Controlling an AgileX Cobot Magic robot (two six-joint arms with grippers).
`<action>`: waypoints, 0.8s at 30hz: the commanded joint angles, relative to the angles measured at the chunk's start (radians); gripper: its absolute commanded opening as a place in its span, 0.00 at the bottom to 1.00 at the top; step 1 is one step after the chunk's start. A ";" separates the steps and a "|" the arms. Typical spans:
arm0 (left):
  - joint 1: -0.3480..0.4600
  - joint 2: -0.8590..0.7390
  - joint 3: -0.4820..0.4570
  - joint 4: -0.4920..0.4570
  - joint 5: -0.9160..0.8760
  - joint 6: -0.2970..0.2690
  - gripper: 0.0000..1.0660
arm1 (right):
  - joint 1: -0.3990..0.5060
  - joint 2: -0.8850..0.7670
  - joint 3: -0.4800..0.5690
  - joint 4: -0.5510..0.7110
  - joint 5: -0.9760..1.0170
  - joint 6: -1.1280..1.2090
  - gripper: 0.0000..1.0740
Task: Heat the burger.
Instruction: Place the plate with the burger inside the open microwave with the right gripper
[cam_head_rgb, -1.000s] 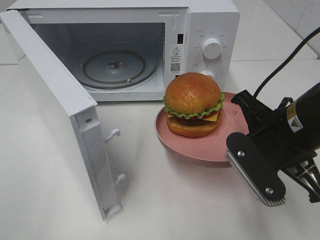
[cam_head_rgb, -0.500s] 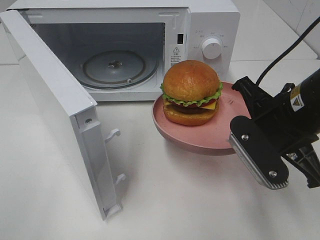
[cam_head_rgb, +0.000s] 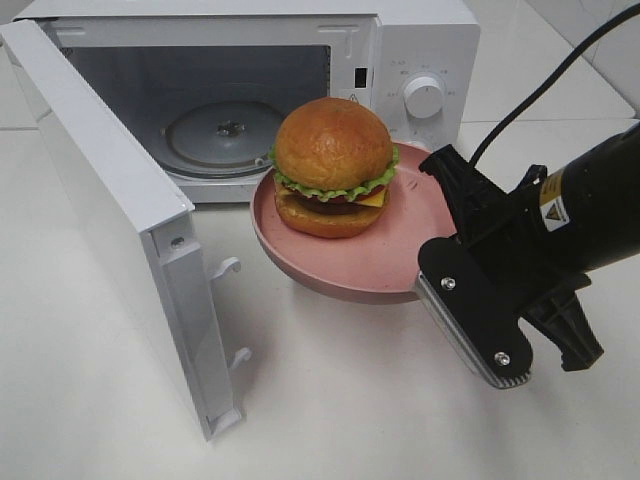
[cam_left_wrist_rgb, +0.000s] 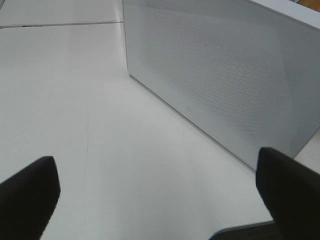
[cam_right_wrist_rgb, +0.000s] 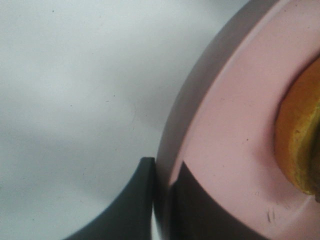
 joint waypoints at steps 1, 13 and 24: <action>0.004 -0.017 0.003 -0.009 -0.015 0.000 0.94 | 0.002 0.017 -0.016 -0.013 -0.075 0.019 0.00; 0.004 -0.017 0.003 -0.009 -0.015 0.000 0.94 | 0.072 0.099 -0.093 -0.011 -0.102 0.077 0.00; 0.004 -0.017 0.003 -0.009 -0.015 0.000 0.94 | 0.072 0.231 -0.244 -0.015 -0.017 0.161 0.00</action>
